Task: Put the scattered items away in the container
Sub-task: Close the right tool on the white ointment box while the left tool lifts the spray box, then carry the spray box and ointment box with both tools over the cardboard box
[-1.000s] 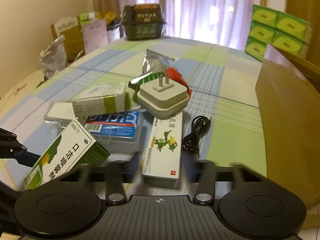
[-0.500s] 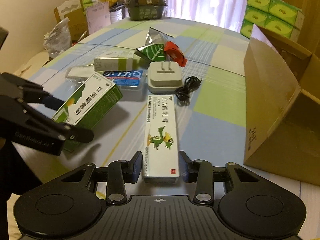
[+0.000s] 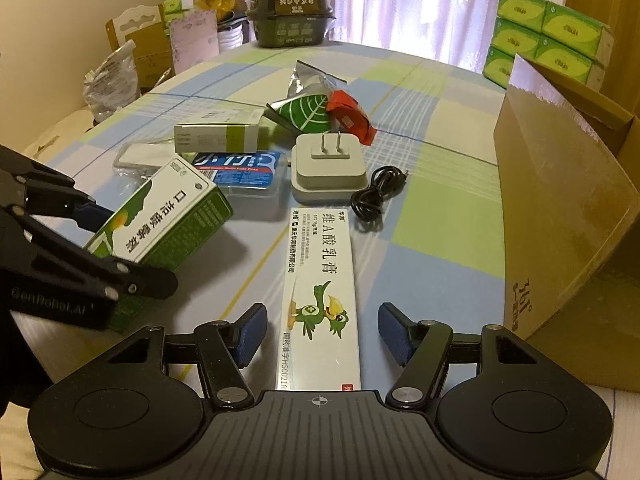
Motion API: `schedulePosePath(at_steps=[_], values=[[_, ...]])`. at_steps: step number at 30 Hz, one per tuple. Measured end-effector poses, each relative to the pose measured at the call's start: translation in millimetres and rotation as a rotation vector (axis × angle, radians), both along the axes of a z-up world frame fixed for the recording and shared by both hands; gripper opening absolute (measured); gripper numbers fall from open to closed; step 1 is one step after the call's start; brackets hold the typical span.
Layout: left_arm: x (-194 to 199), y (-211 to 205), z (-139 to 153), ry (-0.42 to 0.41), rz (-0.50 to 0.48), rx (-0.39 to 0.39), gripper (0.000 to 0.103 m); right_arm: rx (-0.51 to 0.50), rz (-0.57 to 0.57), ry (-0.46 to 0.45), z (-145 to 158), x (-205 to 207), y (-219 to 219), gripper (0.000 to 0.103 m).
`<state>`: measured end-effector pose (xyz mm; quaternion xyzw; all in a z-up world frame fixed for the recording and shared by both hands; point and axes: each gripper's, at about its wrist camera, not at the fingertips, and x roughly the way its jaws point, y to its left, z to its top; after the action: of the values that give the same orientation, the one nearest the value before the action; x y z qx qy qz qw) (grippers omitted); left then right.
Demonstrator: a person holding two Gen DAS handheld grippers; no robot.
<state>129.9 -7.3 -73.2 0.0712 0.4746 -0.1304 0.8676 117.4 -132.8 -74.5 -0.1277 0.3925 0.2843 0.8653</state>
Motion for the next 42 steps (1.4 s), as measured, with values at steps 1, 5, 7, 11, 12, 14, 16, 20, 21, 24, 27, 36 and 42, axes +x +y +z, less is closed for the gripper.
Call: schedulePosePath(at_steps=[1,5,7,11,12,14,16,20,21,24,27,36,42], values=[[-1,-1,0,-0.003,-0.001,0.004,0.051,0.001,-0.003,0.000,0,0,0,0.068],[-7,-1,3,-0.008,0.002,-0.007,0.051,0.000,-0.014,0.006,-2,6,5,0.067],[-10,-1,7,-0.015,0.006,-0.012,0.051,-0.005,-0.014,0.012,-4,8,7,0.067],[-14,2,13,-0.022,0.021,-0.024,0.051,-0.006,-0.012,0.022,-1,7,10,0.041],[-16,3,14,-0.023,0.024,-0.027,0.051,0.000,-0.013,0.016,2,5,9,0.041],[-18,3,17,-0.026,0.026,-0.031,0.051,0.006,-0.019,0.001,8,0,6,0.040],[-20,3,21,-0.032,0.029,-0.038,0.051,0.012,-0.035,-0.013,14,-5,3,0.040],[-27,-1,32,-0.050,0.024,-0.054,0.051,0.027,-0.069,-0.039,28,-18,-7,0.040],[-28,-3,35,-0.054,0.022,-0.059,0.051,0.032,-0.078,-0.046,32,-21,-10,0.040],[-33,-9,44,-0.065,0.017,-0.073,0.051,0.045,-0.098,-0.070,45,-30,-16,0.040],[-37,-18,55,-0.080,-0.001,-0.087,0.051,0.060,-0.121,-0.106,60,-39,-24,0.040],[-32,-60,93,-0.136,-0.068,-0.126,0.051,0.091,-0.211,-0.229,112,-48,-61,0.040],[-10,-101,125,-0.190,-0.124,-0.157,0.051,0.099,-0.279,-0.306,143,-31,-98,0.040]])
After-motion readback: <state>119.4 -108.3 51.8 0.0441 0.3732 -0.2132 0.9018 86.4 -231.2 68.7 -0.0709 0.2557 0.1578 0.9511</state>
